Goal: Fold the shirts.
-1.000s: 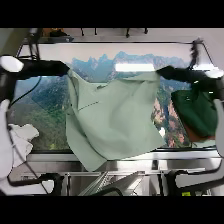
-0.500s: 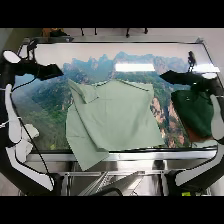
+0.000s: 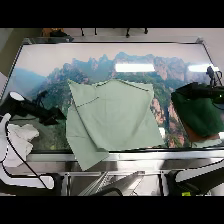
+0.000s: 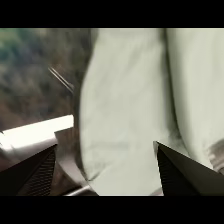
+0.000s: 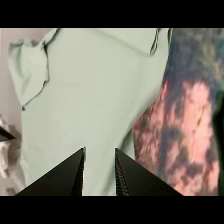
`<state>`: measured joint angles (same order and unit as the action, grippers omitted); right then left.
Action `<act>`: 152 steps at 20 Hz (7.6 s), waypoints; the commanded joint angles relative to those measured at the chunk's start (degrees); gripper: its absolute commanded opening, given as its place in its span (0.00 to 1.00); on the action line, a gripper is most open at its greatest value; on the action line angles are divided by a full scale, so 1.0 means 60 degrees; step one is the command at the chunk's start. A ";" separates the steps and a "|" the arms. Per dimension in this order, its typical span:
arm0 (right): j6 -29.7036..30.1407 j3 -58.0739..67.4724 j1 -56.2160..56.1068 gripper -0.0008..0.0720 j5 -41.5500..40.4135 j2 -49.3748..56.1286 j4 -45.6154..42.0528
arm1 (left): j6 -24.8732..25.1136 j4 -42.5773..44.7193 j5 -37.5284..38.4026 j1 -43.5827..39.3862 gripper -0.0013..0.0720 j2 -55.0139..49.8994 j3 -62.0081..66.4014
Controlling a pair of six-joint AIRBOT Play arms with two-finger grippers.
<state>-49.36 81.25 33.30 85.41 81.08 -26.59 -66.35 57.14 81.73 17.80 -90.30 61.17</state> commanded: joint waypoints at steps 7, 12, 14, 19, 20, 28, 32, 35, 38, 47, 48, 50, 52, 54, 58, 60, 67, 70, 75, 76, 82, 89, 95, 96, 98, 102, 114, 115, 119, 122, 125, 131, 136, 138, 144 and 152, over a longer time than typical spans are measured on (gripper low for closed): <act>-0.0539 -0.0484 0.0168 0.32 0.1286 -0.0306 -0.2044 | 0.1512 -0.1949 -0.0838 -0.0178 0.51 -0.0594 -0.2167; -0.0681 -0.2131 0.0157 0.52 0.1151 -0.1333 -0.4401 | 0.1690 -0.1942 -0.0772 -0.0561 0.04 -0.0586 -0.1115; -0.0667 -0.3297 0.0153 0.53 0.0765 -0.1741 -0.4728 | 0.1690 -0.1876 -0.0703 -0.0557 0.04 -0.0586 -0.0707; -0.0444 -0.6087 -0.0532 0.53 -0.0678 -0.1923 -0.4779 | 0.1661 -0.1657 -0.0437 -0.0557 0.04 -0.0586 -0.0277; -0.0375 -0.6455 -0.0801 0.53 -0.0994 -0.1923 -0.4776 | 0.1661 -0.1705 -0.0401 -0.0557 0.04 -0.0586 -0.0266; -0.0168 -0.6874 -0.2266 0.45 -0.1486 -0.1923 -0.3829 | 0.1661 -0.1708 -0.0331 -0.0561 0.04 -0.0586 -0.0270; -0.0051 -0.6747 -0.2412 0.03 -0.1475 -0.2055 -0.2725 | 0.1803 -0.2000 0.0004 -0.0557 0.03 -0.0521 -0.0266; -0.0015 -0.5730 -0.2408 0.03 -0.1410 -0.2940 -0.1563 | 0.2295 -0.2881 -0.0015 -0.0557 0.03 0.0503 -0.0073; 0.0033 -0.3249 -0.2390 0.03 -0.1585 -0.4368 -0.0280 | 0.2302 -0.3745 0.0055 -0.0557 0.03 0.2317 0.1300; 0.1122 0.4076 -0.2291 0.03 -0.5650 -0.7435 -0.0055 | 0.1523 -0.6590 -0.2167 -0.0157 0.03 0.6645 0.7446; 0.1126 0.4328 -0.2291 0.03 -0.5923 -0.7603 -0.0328 | 0.1257 -0.6258 -0.2350 0.0284 0.03 0.6994 0.7832; 0.1122 0.4579 -0.2291 0.03 -0.6218 -0.7763 -0.0911 | 0.0572 -0.4863 -0.2535 0.1574 0.03 0.7606 0.8404; 0.1086 0.4579 -0.2291 0.03 -0.6065 -0.7635 -0.1104 | 0.0160 -0.3952 -0.2459 0.3009 0.03 0.7938 0.8419; 0.0787 0.4579 -0.2291 0.03 -0.5603 -0.6929 -0.1096 | 0.0146 -0.4320 -0.2521 0.3508 0.03 0.7963 0.7639; 0.0408 0.4302 -0.2470 0.03 -0.3858 -0.4575 -0.0426 | 0.0783 -0.4809 -0.1479 0.1927 0.03 0.6502 0.5683; 0.0353 0.3927 -0.2841 0.03 -0.3206 -0.3217 -0.0317 | 0.1177 -0.4011 -0.1479 0.0466 0.04 0.5329 0.4758; 0.0335 0.1814 -0.3570 0.03 -0.4546 0.0998 -0.1180 | 0.1075 -0.0419 -0.3519 -0.1851 0.04 0.0157 0.3391; 0.0335 0.1829 -0.3581 0.03 -0.5686 0.2277 -0.1020 | 0.0663 -0.0204 -0.3694 -0.1610 0.03 -0.1814 0.4619; 0.0342 0.2408 -0.3504 0.03 -0.6841 0.2987 -0.0714 | -0.0058 0.0299 -0.3206 -0.1559 0.03 -0.3512 0.7107; 0.0379 0.2550 -0.3490 0.03 -0.6827 0.2976 -0.0718 | -0.0382 0.0834 -0.2936 -0.1570 0.03 -0.3668 0.7522; 0.0433 0.3071 -0.3501 0.03 -0.5865 0.2940 -0.1534 | -0.0962 0.2058 -0.1497 -0.1614 0.03 -0.3901 0.8655; 0.0015 0.3053 -0.3585 0.03 -0.5348 0.3078 -0.2634 | -0.1388 0.2408 -0.0499 -0.1679 0.03 -0.4404 0.8484; 0.0007 0.3053 -0.3668 0.03 -0.5570 0.3096 -0.2637 | -0.1679 0.3282 -0.1089 -0.2007 0.04 -0.4404 0.8072; 0.0007 0.3056 -0.3668 0.08 -0.5512 0.3096 -0.2605 | -0.1676 0.3279 -0.1198 -0.2098 0.04 -0.4404 0.8083; 0.0007 0.3064 -0.3665 0.50 -0.5268 0.3024 -0.2583 | -0.1672 0.3279 -0.1147 -0.2280 0.04 -0.4382 0.8094; -0.0047 0.3067 -0.3432 0.51 -0.4575 0.2131 -0.2743 | -0.1909 0.3282 -0.0878 -0.2371 0.86 -0.3996 0.8094; -0.0965 0.1100 -0.1829 0.51 -0.0495 0.0863 -0.3472 | -0.3712 0.2871 0.1519 -0.1366 0.83 0.1293 0.1515; -0.0871 0.0827 -0.1840 0.51 -0.0506 0.0863 -0.3472 | -0.3814 0.2878 0.1494 -0.1410 0.83 0.1909 0.0382; -0.0743 0.0331 -0.1836 0.51 -0.0474 0.0867 -0.3548 | -0.4116 0.2718 0.0590 -0.1432 0.83 0.3719 -0.3038; -0.0739 0.0302 -0.1836 0.51 -0.0470 0.0878 -0.3574 | -0.4135 0.1585 -0.0528 -0.1432 0.83 0.4623 -0.4626; -0.0692 0.0302 -0.1836 0.51 -0.0474 0.0882 -0.3570 | -0.4135 0.0605 -0.1501 -0.1443 0.83 0.5242 -0.5788; -0.0525 0.0302 -0.1836 0.51 -0.0477 0.0882 -0.3566 | -0.4135 0.0222 -0.2412 -0.1443 0.83 0.5570 -0.7023; -0.0525 0.0302 -0.1836 0.51 -0.0470 0.0903 -0.3566 | -0.3723 -0.0885 -0.3799 -0.1453 0.83 0.4768 -0.7034; -0.0521 0.0295 -0.1836 0.51 -0.0382 0.0903 -0.3574 | -0.2907 -0.2102 -0.4324 -0.1450 0.82 0.4397 -0.6969; -0.0718 -0.0251 -0.1836 0.51 -0.0135 0.0892 -0.4142 | -0.2623 -0.1348 -0.3883 -0.1432 0.03 0.3978 -0.5563; -0.0962 -0.1796 -0.2200 0.51 -0.0153 0.0871 -0.4495 | -0.3238 0.0532 -0.3399 -0.1392 0.04 0.5242 -0.4517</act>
<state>-54.46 73.25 21.54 85.36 86.26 -51.94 -85.01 57.87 61.23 9.39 -60.99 32.38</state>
